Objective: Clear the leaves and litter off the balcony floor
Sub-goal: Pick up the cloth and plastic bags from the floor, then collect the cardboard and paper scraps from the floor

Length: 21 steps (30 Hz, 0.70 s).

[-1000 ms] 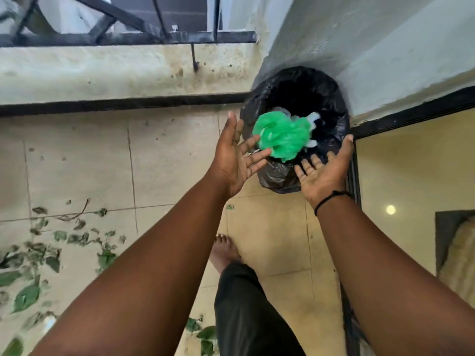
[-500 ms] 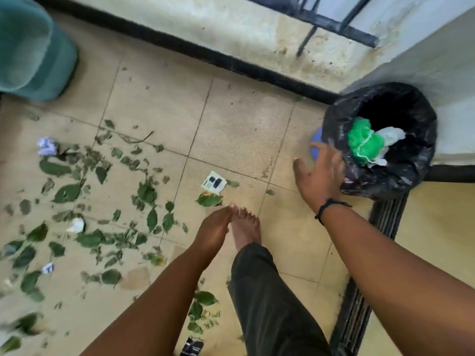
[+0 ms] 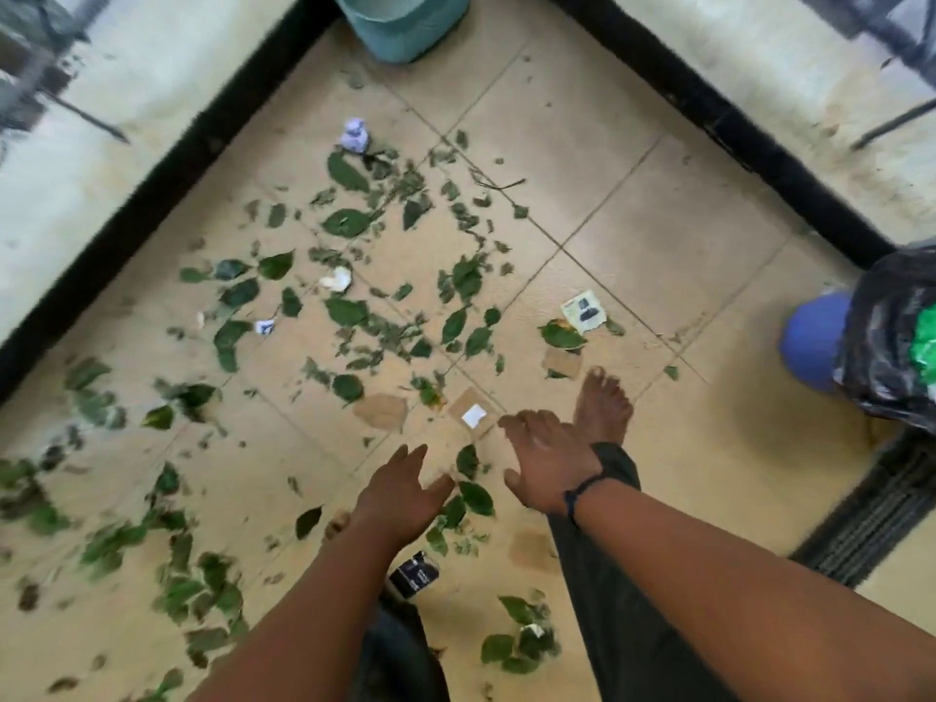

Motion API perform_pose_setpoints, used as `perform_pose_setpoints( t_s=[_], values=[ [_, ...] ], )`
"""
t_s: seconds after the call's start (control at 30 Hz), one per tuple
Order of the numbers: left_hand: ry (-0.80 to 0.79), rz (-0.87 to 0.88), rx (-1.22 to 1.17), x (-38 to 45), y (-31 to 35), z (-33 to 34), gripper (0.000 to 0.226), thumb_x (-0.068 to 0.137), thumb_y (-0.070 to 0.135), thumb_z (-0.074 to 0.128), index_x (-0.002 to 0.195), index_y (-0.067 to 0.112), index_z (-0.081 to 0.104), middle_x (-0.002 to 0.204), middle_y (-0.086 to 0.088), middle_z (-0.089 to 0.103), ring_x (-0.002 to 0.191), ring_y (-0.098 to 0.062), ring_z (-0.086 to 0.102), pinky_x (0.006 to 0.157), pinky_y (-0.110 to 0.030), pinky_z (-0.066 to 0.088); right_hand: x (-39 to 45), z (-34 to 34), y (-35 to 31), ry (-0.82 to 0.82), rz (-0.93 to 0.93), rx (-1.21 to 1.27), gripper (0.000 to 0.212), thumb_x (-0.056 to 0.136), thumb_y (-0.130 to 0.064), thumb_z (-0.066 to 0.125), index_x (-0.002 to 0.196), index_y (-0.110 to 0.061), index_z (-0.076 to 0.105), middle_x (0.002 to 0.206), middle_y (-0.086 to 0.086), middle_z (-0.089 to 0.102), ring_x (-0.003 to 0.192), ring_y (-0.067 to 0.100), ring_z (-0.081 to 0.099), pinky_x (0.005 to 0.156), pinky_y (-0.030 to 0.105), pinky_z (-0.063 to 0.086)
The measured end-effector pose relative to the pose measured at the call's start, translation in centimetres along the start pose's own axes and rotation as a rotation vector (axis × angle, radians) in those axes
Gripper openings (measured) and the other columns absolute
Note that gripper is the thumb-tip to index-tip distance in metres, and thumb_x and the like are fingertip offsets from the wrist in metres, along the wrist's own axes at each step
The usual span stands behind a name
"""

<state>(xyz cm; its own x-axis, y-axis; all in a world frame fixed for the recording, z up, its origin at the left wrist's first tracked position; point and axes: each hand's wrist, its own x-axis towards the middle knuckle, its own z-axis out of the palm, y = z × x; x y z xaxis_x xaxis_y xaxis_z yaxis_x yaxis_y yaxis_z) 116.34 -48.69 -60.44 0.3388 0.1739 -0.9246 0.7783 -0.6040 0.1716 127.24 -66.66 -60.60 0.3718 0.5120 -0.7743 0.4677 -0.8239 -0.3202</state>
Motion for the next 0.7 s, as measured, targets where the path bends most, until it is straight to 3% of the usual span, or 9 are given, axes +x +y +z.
perform_pose_setpoints(
  t_s=[0.27, 0.5, 0.6, 0.7],
  values=[
    [0.091, -0.015, -0.076, -4.9, -8.1, -1.3, 0.077, 0.095, 0.061, 0.045, 0.157, 0.026, 0.017, 0.166, -0.002, 0.010, 0.150, -0.023, 0.017, 0.118, -0.039, 0.023, 0.0, 1.0, -8.8, -0.041, -0.079, -0.106, 0.065, 0.094, -0.043, 0.051, 0.149, -0.020, 0.025, 0.152, 0.007, 0.031, 0.141, 0.029, 0.026, 0.106, 0.041, 0.034],
    [0.087, -0.030, -0.092, -7.9, -15.0, -2.5, 0.080, 0.093, 0.066, 0.041, 0.158, 0.026, 0.016, 0.166, -0.002, 0.009, 0.151, -0.024, 0.015, 0.120, -0.042, 0.022, -0.6, 1.0, -14.4, -0.065, -0.037, -0.183, 0.067, 0.094, -0.046, 0.050, 0.150, -0.022, 0.022, 0.155, 0.003, 0.027, 0.144, 0.027, 0.020, 0.110, 0.040, 0.032],
    [0.062, -0.004, -0.020, -8.1, -18.7, -2.2, 0.095, 0.078, 0.081, 0.022, 0.153, 0.023, 0.032, 0.165, -0.001, 0.015, 0.151, -0.022, 0.016, 0.118, -0.045, 0.025, -1.1, 1.2, -17.0, -0.054, -0.008, -0.118, 0.064, 0.096, -0.046, 0.049, 0.149, -0.022, 0.023, 0.154, 0.003, 0.030, 0.143, 0.025, 0.024, 0.109, 0.039, 0.033],
    [0.022, 0.011, 0.076, -8.0, -22.3, -1.2, 0.104, 0.068, 0.085, 0.008, 0.142, 0.023, 0.047, 0.157, -0.004, 0.033, 0.143, -0.024, 0.032, 0.112, -0.045, 0.035, -2.5, 2.0, -19.2, -0.028, 0.082, 0.016, 0.064, 0.096, -0.046, 0.048, 0.150, -0.023, 0.023, 0.153, 0.003, 0.032, 0.140, 0.024, 0.028, 0.108, 0.036, 0.034]
  ],
)
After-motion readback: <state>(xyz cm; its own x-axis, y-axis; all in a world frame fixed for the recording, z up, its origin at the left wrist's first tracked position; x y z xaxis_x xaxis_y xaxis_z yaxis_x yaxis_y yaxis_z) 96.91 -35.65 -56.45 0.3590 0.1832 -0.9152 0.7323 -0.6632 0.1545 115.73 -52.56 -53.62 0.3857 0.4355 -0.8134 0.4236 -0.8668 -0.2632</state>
